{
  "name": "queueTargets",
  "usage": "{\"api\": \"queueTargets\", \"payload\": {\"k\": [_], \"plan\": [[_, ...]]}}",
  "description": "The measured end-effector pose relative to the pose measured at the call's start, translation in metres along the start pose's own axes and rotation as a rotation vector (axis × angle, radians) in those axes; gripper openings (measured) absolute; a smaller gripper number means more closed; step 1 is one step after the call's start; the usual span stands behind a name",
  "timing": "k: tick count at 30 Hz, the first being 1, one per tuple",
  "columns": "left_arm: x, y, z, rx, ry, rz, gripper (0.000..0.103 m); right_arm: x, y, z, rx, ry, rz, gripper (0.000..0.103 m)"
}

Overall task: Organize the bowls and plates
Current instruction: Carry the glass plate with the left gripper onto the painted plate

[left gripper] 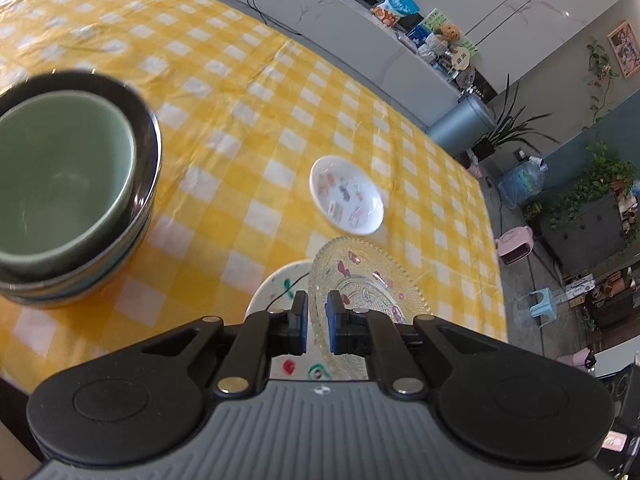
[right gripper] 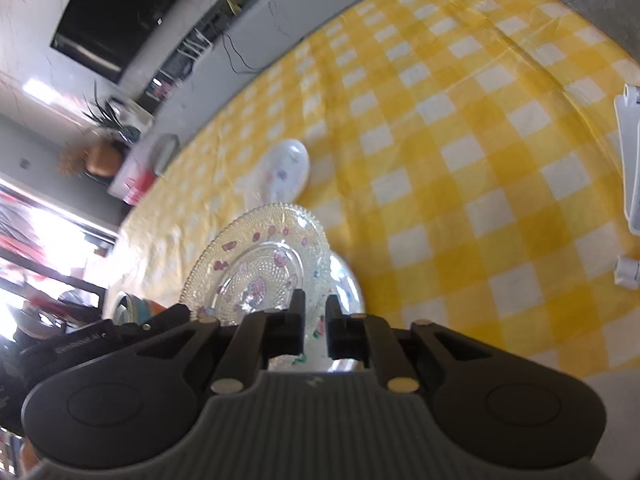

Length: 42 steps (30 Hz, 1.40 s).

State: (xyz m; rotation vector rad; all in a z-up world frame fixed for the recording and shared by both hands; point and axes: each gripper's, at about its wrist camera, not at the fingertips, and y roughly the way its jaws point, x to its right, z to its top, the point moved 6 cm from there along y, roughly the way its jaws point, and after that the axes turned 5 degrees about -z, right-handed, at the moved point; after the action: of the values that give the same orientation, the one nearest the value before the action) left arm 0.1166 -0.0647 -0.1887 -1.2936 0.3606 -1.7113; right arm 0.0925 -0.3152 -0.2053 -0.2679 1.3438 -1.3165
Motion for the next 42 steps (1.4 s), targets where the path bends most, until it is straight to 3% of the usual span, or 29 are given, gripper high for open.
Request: {"api": "queueTargets", "payload": {"k": [5, 16, 34, 42], "plan": [[-0.011, 0.007, -0.011, -0.004, -0.008, -0.004, 0.01, 0.006, 0.011, -0.006, -0.028, -0.01, -0.04, 0.009], [-0.022, 0.012, -0.02, -0.006, 0.027, 0.054, 0.01, -0.007, 0.031, -0.017, -0.045, -0.167, -0.148, 0.012], [-0.017, 0.015, -0.026, -0.006, 0.162, 0.131, 0.01, -0.037, 0.038, -0.036, 0.073, -0.459, -0.336, 0.013], [-0.012, 0.015, -0.029, -0.015, 0.218, 0.159, 0.01, -0.041, 0.041, -0.042, 0.094, -0.515, -0.39, 0.011]]}}
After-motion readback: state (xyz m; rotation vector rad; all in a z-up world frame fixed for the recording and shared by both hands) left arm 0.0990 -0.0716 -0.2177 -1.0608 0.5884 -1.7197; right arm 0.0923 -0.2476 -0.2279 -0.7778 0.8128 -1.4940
